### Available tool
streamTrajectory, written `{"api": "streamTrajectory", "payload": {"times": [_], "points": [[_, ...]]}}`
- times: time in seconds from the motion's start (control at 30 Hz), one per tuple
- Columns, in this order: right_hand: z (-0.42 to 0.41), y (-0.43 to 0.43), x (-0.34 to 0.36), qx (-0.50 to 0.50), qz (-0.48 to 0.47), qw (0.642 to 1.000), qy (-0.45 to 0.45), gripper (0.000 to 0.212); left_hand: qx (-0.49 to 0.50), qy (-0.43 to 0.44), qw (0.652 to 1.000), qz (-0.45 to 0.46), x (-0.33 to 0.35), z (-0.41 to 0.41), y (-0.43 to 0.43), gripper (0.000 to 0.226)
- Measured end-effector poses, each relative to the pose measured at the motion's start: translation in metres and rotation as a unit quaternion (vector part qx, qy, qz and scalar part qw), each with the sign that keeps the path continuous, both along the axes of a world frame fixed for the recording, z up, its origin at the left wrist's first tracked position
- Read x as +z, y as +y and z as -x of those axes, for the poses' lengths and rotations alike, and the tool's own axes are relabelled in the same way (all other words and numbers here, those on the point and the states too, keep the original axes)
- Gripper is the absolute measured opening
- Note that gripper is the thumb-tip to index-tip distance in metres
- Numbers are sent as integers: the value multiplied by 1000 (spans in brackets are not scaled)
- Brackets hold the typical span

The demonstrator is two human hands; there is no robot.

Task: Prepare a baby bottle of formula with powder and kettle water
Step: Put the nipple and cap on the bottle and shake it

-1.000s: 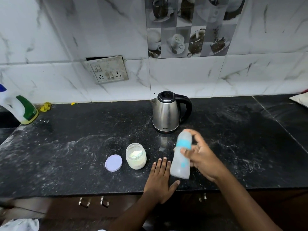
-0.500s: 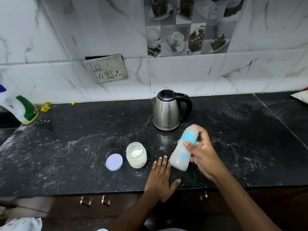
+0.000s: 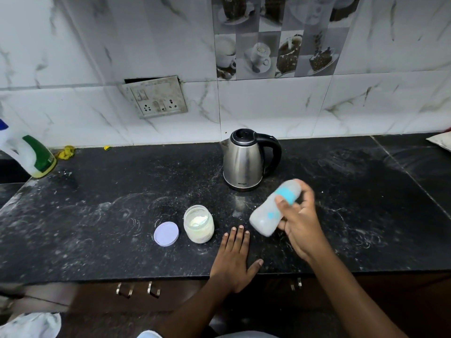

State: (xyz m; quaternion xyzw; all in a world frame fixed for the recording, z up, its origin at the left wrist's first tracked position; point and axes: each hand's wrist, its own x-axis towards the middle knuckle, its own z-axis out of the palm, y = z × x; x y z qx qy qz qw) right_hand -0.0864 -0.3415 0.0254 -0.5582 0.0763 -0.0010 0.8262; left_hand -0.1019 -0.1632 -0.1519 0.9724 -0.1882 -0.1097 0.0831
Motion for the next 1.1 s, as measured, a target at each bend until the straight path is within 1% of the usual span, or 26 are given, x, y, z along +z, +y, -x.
{"api": "streamTrajectory", "payload": {"times": [0.07, 0.1, 0.13, 0.2, 0.23, 0.27, 0.33, 0.37, 0.47, 0.5, 0.53, 0.57, 0.6, 0.63, 0.67, 0.73, 0.77, 0.8, 0.87, 0.9, 0.93, 1.0, 1.03, 1.07, 1.1], "points": [[4, 0, -4, 125, 74, 989, 1, 71, -3, -1, 1000, 3, -2, 0, 1, 94], [4, 0, -6, 137, 81, 987, -6, 71, -2, 0, 1000, 2, -1, 0, 2, 94], [3, 0, -4, 105, 72, 992, -10, 69, -2, 3, 1000, 0, -1, -1, 1, 94], [-2, -2, -2, -3, 8, 1000, -4, 63, 0, 5, 1000, -2, 1, -1, 0, 95], [-4, -2, -2, -18, -5, 1000, -1, 62, 0, 4, 1000, -4, 1, 0, 0, 95], [-3, -1, -1, 8, 6, 1000, 0, 64, 0, 3, 1000, -4, 0, 0, 1, 94], [2, 0, -6, 120, 62, 991, -5, 70, -3, 1, 1000, -4, -2, 0, 2, 94], [3, 0, -7, 124, 69, 990, -11, 71, -4, 2, 1000, -7, -2, -1, 2, 94], [-5, 1, -4, -15, 12, 1000, -13, 64, -1, 6, 1000, -12, 1, 0, 0, 102], [-7, 1, -4, -22, 16, 1000, -14, 65, -2, 5, 1000, -9, 1, 0, 0, 107], [-6, 2, -3, 12, 39, 999, -17, 68, -4, 4, 1000, -5, 0, 0, 0, 108], [-4, 2, -3, 81, 78, 993, -25, 70, -5, 1, 1000, -5, -3, -1, 1, 106], [-2, 0, -4, 138, 96, 986, -24, 71, -3, 0, 1000, -7, -4, -1, 2, 101], [-1, -2, -5, 157, 98, 982, -26, 72, -1, 1, 1000, -11, -5, -2, 2, 97], [-2, -2, -2, 139, 87, 986, -25, 73, -1, 3, 1000, -13, -5, -2, 2, 96], [-5, -4, 0, 40, 16, 999, -8, 69, -1, 4, 1000, -14, -2, -1, 1, 97], [-7, -5, -1, 20, 1, 1000, -2, 68, -1, 3, 1000, -11, -1, -1, 1, 99], [-5, -3, -1, 37, 8, 999, 2, 69, -3, 1, 1000, -7, -1, -1, 1, 99], [1, -3, -7, 146, 66, 987, -2, 73, -5, -1, 1000, -4, -3, -2, 2, 95], [2, -4, -9, 157, 76, 985, -10, 74, -4, -1, 1000, -5, -3, -1, 2, 95], [2, -4, -7, 130, 70, 989, -18, 75, -2, -2, 1000, -6, -3, -2, 2, 95], [-3, -6, -4, 16, 23, 999, -24, 73, 0, -2, 1000, -7, -2, -1, 0, 95], [-7, -7, -4, -9, 13, 1000, -27, 72, 1, -1, 1000, -9, -1, -1, 0, 95], [-7, -6, -3, 2, 19, 999, -29, 72, -1, 2, 1000, -11, -1, -1, 0, 94], [-6, -5, -3, 53, 53, 997, -33, 75, -3, 5, 1000, -12, -1, -1, 1, 94]]}}
